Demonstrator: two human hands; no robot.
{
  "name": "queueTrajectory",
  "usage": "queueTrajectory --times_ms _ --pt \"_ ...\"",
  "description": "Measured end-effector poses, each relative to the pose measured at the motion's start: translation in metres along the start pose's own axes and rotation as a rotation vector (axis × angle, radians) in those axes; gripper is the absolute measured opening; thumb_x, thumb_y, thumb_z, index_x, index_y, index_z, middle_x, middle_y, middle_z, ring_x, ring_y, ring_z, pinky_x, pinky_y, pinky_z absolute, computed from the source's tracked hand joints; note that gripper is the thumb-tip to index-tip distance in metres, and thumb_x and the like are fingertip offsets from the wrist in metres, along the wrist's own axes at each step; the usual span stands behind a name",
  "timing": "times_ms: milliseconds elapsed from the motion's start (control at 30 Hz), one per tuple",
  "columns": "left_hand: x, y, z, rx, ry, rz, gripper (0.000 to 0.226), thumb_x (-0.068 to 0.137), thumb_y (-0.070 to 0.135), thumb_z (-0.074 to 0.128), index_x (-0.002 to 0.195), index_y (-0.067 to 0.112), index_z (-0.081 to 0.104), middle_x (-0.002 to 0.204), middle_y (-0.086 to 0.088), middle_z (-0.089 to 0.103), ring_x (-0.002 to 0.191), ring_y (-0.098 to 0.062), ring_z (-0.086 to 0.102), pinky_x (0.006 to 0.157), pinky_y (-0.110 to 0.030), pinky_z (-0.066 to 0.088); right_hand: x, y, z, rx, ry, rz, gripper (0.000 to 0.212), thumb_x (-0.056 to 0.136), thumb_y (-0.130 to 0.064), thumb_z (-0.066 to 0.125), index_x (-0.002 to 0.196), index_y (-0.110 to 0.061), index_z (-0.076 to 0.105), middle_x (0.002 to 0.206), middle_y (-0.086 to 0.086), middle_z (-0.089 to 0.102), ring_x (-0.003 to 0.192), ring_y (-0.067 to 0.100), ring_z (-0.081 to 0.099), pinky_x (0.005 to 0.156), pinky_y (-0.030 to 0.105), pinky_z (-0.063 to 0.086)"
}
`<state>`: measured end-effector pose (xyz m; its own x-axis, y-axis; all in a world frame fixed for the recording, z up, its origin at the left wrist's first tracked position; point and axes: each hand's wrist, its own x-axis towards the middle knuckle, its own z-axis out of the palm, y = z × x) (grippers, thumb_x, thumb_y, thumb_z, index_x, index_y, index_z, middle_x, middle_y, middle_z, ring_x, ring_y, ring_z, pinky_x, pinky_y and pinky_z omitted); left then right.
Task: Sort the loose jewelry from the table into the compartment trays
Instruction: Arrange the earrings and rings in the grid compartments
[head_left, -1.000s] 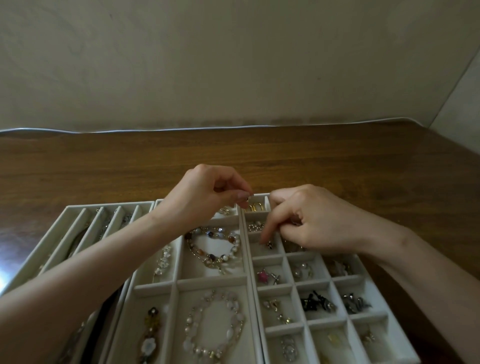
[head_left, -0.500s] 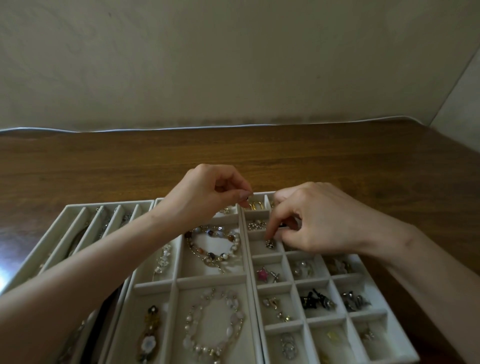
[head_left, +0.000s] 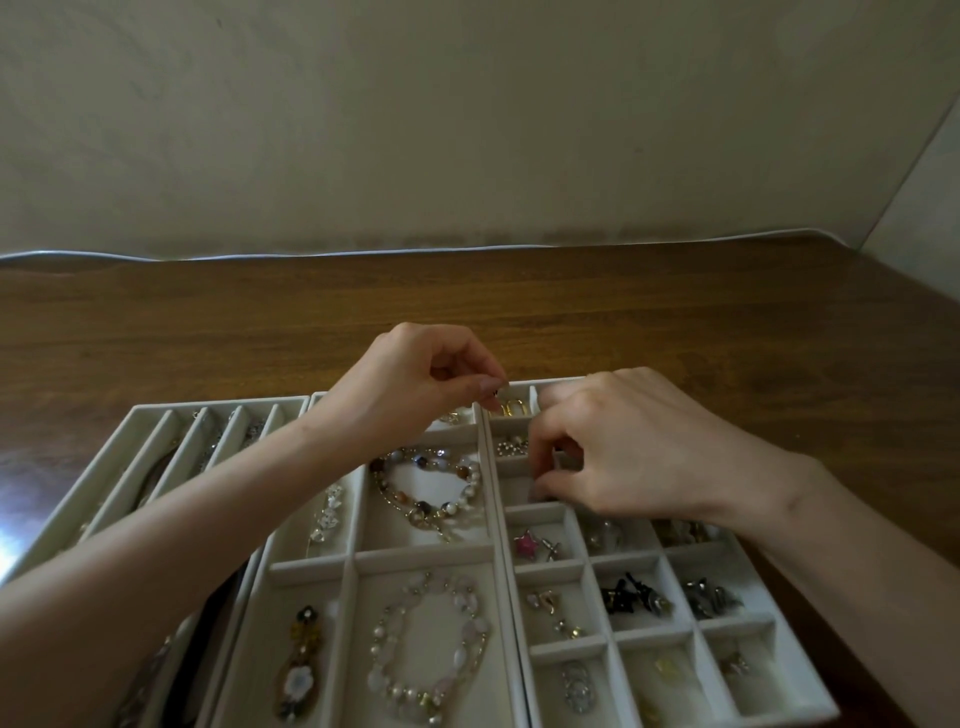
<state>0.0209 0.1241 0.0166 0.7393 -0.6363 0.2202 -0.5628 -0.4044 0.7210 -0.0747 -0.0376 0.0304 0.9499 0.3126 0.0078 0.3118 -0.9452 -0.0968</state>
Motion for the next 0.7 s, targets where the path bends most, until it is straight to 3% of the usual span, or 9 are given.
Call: queueTrajectory --times_ms 100,200,533,700 --pt "0.000 0.000 0.001 0.005 0.000 -0.005 0.006 0.083 0.018 0.067 0.084 0.022 0.070 0.074 0.008 0.072 0.074 -0.005 0.065 0.072 -0.018 0.050 0.000 -0.003 0.002 -0.014 0.022 -0.009 0.010 0.086 -0.034 0.061 0.091 -0.028 0.068 0.087 -0.016 0.057 0.078 0.000 0.049 0.069 0.020 0.034" --pt "0.000 0.000 0.001 -0.001 -0.009 -0.002 0.006 0.083 0.018 0.067 0.084 0.023 0.070 0.073 0.008 0.071 0.070 0.002 0.063 0.068 -0.009 0.048 0.000 -0.004 0.005 -0.019 0.046 -0.015 0.010 0.086 -0.030 0.060 0.089 -0.027 0.069 0.090 -0.014 0.061 0.078 0.000 0.047 0.072 0.021 0.040" --pt "0.000 0.002 -0.001 -0.022 -0.051 -0.018 0.004 0.083 0.018 0.067 0.083 0.021 0.069 0.072 0.009 0.072 0.066 0.006 0.062 0.065 -0.004 0.043 0.005 0.004 0.012 0.028 0.066 -0.083 0.010 0.088 -0.033 0.062 0.093 -0.029 0.070 0.093 -0.016 0.061 0.080 -0.001 0.049 0.073 0.019 0.036" --pt "0.000 0.005 -0.004 -0.051 -0.139 -0.038 0.002 0.082 0.016 0.068 0.083 0.017 0.069 0.072 0.007 0.073 0.067 0.001 0.064 0.067 -0.007 0.045 0.004 0.016 0.000 0.267 0.076 0.026 0.003 0.084 -0.032 0.068 0.081 -0.033 0.068 0.080 -0.017 0.057 0.076 -0.002 0.052 0.068 0.016 0.039"
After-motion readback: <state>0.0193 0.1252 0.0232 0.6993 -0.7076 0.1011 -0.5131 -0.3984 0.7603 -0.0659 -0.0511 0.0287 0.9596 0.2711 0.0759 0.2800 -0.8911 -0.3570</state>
